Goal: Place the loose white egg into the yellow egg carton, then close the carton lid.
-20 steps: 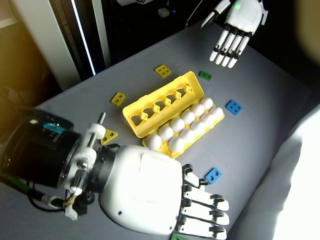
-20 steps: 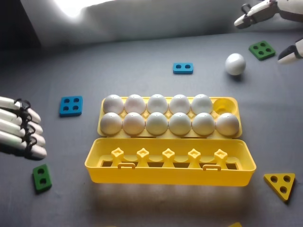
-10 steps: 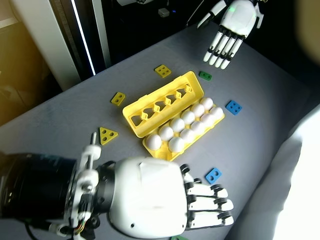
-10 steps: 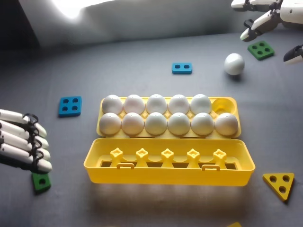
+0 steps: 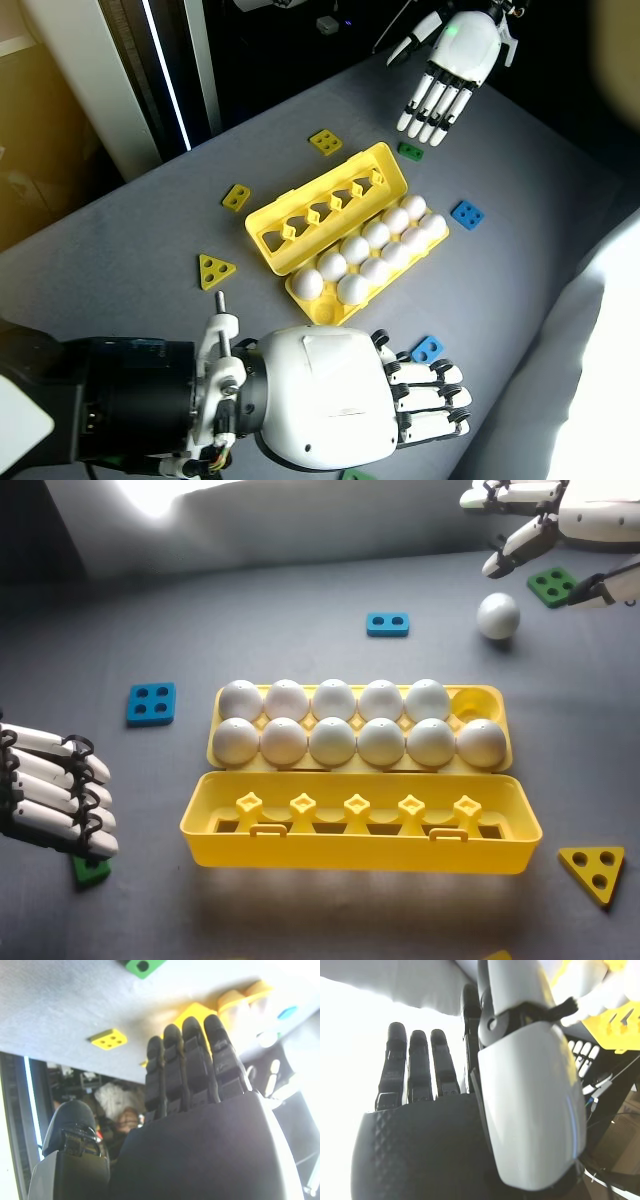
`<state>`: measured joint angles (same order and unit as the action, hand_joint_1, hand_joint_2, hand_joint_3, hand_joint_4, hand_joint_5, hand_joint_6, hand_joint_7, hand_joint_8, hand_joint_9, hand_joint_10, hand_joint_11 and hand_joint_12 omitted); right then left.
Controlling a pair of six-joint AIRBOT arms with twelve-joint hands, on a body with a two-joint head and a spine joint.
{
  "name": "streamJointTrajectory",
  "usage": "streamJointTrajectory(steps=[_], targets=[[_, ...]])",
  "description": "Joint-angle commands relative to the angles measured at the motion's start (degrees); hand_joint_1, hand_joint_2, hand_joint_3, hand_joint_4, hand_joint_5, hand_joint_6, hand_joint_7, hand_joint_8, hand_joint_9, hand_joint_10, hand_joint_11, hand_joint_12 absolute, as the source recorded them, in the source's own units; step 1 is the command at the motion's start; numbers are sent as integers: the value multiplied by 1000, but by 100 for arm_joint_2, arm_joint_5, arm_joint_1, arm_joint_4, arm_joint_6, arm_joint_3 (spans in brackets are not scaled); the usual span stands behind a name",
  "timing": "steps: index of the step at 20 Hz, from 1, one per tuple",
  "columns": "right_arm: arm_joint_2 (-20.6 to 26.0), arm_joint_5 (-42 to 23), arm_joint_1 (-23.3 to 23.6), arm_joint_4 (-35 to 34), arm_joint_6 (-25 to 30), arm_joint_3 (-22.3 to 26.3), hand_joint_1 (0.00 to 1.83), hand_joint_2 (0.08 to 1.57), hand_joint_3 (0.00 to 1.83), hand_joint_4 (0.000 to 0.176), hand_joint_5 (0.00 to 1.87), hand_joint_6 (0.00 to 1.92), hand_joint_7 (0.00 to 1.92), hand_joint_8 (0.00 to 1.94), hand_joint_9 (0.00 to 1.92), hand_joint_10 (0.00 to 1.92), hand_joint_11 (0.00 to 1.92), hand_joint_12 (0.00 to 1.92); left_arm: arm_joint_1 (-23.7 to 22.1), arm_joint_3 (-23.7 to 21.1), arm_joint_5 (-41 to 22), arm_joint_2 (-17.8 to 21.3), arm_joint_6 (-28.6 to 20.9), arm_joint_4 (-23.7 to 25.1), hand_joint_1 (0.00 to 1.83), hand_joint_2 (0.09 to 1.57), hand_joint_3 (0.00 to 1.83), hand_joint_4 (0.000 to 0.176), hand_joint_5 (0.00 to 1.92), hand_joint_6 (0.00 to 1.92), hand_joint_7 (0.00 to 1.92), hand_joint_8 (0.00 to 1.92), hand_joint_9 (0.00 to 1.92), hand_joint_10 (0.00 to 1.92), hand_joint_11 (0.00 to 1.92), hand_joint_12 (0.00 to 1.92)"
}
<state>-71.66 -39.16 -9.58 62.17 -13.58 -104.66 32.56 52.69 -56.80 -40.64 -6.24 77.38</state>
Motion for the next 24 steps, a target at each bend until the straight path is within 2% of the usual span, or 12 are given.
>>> streamJointTrajectory(steps=[1, 2, 6, 8, 9, 13, 14, 16, 18, 21, 23, 24], targets=[[45, -286, 10, -364, -55, -78, 1210, 967, 0, 80, 698, 12, 14, 4, 0, 0, 0, 502, 10, 40, -245, 24, 10, -328, 0, 1184, 0, 0, 307, 3, 302, 2, 241, 3, 0, 418], [6, -286, 10, -364, -92, -111, 1201, 968, 0, 82, 720, 11, 50, 6, 0, 0, 0, 492, 21, 54, -224, 9, 18, -328, 0, 1182, 0, 0, 308, 2, 303, 1, 241, 2, 0, 393], [-199, -276, -25, -425, -176, -325, 1215, 980, 1, 56, 709, 4, 51, 1, 0, 0, 0, 399, 44, 160, -126, -42, 18, -329, 0, 1179, 0, 0, 297, 0, 299, 0, 239, 0, 0, 387], [-287, -273, -39, -470, -183, -431, 1194, 970, 0, 58, 699, 1, 59, 6, 0, 0, 0, 421, 54, 183, -123, -42, 18, -330, 0, 1175, 0, 0, 285, 2, 273, 0, 222, 0, 0, 344], [-330, -272, -47, -473, -186, -485, 1184, 965, 0, 43, 692, 0, 73, 9, 0, 0, 0, 420, 70, 188, -123, -48, 18, -331, 0, 1175, 0, 0, 292, 3, 288, 5, 228, 3, 0, 357], [-405, -274, -57, -534, -403, -520, 1180, 930, 0, 34, 707, 6, 86, 4, 0, 0, 0, 327, 135, 179, -83, -74, 44, -331, 0, 1185, 1, 0, 298, 2, 292, 0, 240, 0, 0, 419], [-448, -274, -63, -555, -405, -570, 1198, 913, 0, 32, 729, 10, 82, 1, 0, 0, 0, 369, 137, 179, -79, -74, 64, -332, 0, 1181, 0, 0, 287, 0, 287, 0, 236, 0, 0, 420], [-542, -274, -87, -606, -404, -707, 1202, 899, 0, 46, 749, 9, 108, 4, 0, 0, 0, 453, 137, 179, -77, -69, 88, -332, 0, 1180, 0, 0, 276, 0, 288, 0, 237, 0, 0, 402], [-610, -289, -94, -609, -403, -802, 1163, 897, 0, 95, 734, 1, 51, 0, 0, 0, 0, 401, 139, 183, -70, -73, 95, -332, 0, 1178, 0, 0, 277, 1, 286, 0, 228, 1, 0, 383], [-635, -310, -97, -635, -403, -811, 1173, 878, 0, 120, 744, 6, 20, 7, 0, 0, 0, 523, 139, 184, -67, -83, 97, -332, 0, 1180, 0, 0, 287, 0, 282, 0, 222, 0, 0, 394], [-652, -310, -131, -663, -404, -822, 1192, 888, 1, 93, 749, 4, 4, 1, 0, 0, 0, 471, 139, 184, -63, -86, 97, -332, 0, 1182, 0, 0, 295, 3, 292, 3, 228, 2, 0, 365], [-668, -310, -145, -665, -407, -838, 1192, 888, 1, 93, 749, 4, 4, 1, 0, 0, 0, 471, 139, 184, -60, -88, 97, -332, 0, 1182, 0, 0, 295, 3, 292, 3, 228, 2, 0, 365]])
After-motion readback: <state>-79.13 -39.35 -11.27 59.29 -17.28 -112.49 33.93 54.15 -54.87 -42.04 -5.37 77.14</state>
